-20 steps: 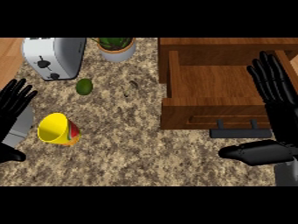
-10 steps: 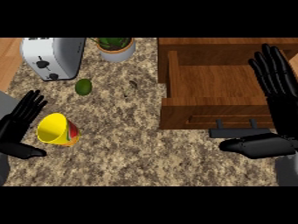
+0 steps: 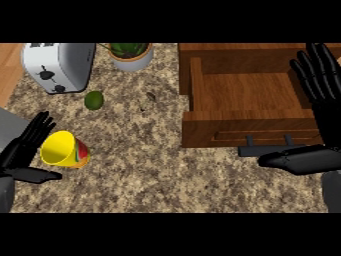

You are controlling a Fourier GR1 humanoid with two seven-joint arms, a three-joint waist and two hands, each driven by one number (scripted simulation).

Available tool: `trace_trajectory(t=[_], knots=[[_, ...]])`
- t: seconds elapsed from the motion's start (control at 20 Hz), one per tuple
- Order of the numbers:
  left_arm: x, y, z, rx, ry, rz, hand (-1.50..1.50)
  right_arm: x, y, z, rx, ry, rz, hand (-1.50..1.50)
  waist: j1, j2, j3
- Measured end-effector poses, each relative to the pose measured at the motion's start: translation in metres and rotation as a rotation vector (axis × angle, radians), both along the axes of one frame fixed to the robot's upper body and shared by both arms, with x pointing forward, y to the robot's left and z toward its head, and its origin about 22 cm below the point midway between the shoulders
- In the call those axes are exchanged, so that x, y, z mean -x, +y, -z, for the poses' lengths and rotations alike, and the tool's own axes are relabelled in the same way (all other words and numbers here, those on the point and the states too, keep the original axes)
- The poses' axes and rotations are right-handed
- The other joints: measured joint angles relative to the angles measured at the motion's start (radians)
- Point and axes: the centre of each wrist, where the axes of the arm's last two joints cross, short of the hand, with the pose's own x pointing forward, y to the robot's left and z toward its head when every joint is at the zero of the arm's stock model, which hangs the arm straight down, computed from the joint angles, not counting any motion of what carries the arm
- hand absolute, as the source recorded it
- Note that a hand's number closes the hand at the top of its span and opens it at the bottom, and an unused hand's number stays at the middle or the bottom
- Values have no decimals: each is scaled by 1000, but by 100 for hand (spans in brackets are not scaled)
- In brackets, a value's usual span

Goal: Pick up the cup, place it into the drawer and close the drawer

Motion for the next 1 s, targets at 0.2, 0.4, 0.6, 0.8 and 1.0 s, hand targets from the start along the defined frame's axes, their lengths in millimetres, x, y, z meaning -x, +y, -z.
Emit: trace_trajectory(t=[0.2, 0.4, 0.6, 0.8, 1.0], knots=[[11, -4, 16, -8, 16, -21, -150, -3, -4, -4, -3, -4, 1, -150, -5, 5, -6], [9, -8, 19, -7, 0, -28, -150, -1, -5, -2, -1, -1, -1, -150, -9, 7, -9], [8, -17, 25, -1, -9, -30, -150, -3, -3, -5, -1, -2, -6, -150, -13, 10, -10], [6, -22, 27, 2, -23, -24, -150, -2, -4, -4, -3, -3, -5, -150, -16, 11, -11], [2, -32, 30, 3, -34, -1, -150, -4, -9, -6, -3, -1, -13, -150, -18, 12, -11]])
